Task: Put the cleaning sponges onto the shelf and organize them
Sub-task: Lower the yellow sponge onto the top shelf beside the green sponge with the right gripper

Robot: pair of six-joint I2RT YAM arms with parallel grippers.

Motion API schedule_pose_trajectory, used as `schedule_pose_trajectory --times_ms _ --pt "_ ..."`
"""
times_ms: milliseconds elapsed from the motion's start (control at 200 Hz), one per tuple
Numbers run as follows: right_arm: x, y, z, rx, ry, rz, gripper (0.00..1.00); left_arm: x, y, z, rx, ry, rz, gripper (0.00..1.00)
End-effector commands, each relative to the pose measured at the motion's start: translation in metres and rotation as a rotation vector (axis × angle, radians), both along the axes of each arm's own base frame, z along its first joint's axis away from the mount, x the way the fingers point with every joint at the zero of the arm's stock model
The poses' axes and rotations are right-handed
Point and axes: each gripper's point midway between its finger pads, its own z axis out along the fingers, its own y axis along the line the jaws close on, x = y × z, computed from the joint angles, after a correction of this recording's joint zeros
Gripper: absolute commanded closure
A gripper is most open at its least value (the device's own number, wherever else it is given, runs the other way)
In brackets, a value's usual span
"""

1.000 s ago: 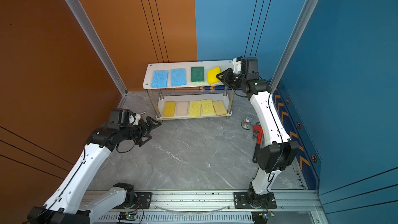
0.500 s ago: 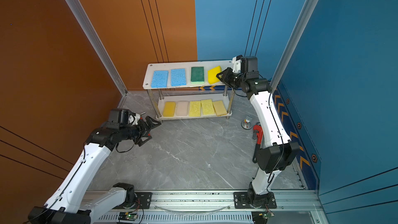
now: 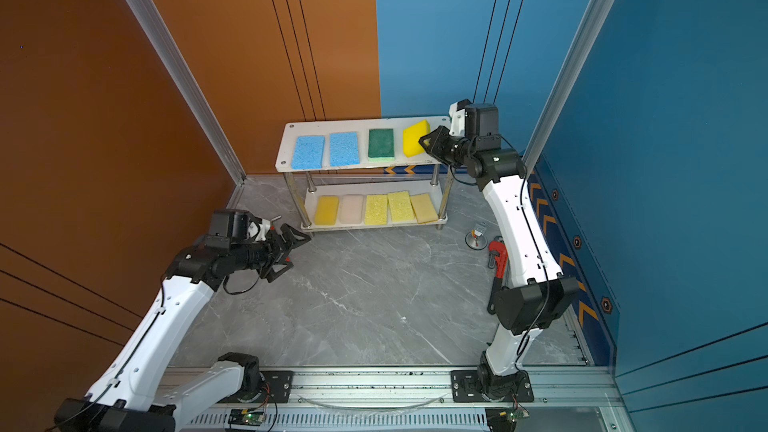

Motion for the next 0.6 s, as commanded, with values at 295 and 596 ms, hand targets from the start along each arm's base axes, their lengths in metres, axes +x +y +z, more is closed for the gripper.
schedule_pose_trajectory --times_ms 295,596 --pt "0.007 -0.002 0.014 -0.028 -0.039 -0.011 0.78 -0.007 0.0 0.001 -0.008 -0.002 -0.019 0.02" --pt "0.014 0.007 0.006 -0.025 -0.018 0.011 0.78 -0.007 0.0 0.001 -0.007 -0.001 -0.018 0.02"
